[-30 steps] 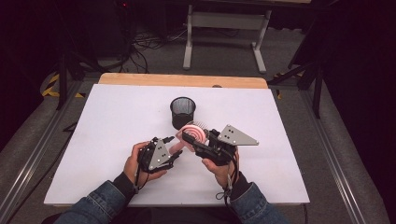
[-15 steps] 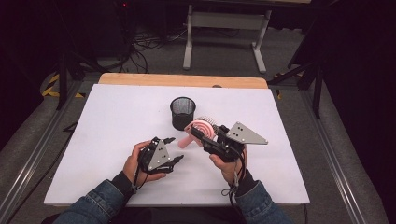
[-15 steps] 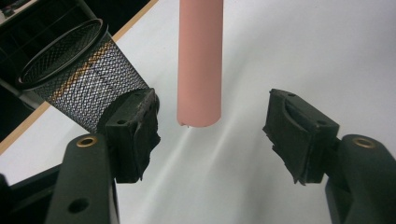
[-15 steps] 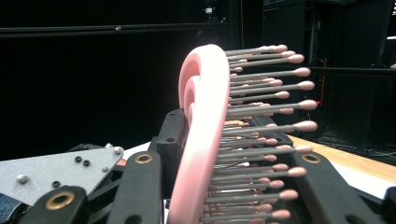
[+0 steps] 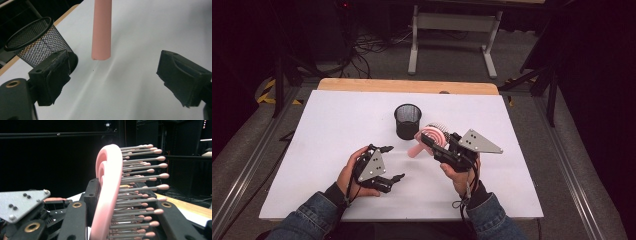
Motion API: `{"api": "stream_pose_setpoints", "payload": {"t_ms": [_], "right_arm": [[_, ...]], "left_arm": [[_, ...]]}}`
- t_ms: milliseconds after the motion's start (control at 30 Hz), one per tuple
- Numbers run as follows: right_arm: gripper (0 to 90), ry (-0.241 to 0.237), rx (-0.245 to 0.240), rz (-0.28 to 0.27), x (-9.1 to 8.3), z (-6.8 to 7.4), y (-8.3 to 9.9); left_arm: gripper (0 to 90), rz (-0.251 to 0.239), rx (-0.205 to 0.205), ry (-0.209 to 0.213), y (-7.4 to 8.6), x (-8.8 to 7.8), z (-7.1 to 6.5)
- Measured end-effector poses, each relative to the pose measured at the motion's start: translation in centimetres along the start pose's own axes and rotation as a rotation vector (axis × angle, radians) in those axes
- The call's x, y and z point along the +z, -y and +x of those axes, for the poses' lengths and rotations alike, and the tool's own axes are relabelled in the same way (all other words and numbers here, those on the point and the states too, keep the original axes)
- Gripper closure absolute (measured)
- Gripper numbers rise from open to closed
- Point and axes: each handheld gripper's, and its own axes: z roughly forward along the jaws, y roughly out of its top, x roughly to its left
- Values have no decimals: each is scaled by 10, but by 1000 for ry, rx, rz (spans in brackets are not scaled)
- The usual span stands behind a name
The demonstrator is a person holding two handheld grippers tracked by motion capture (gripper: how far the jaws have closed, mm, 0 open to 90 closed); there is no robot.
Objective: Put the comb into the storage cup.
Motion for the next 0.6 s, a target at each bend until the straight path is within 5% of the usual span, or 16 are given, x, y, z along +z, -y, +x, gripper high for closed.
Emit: {"api": "stream_pose_setpoints", "payload": {"t_ms": [600], "right_arm": [[612,38,-3,15,-5,-9,-1]], "left_arm": [[81,-83,-51,-72,17,-46,14]]}}
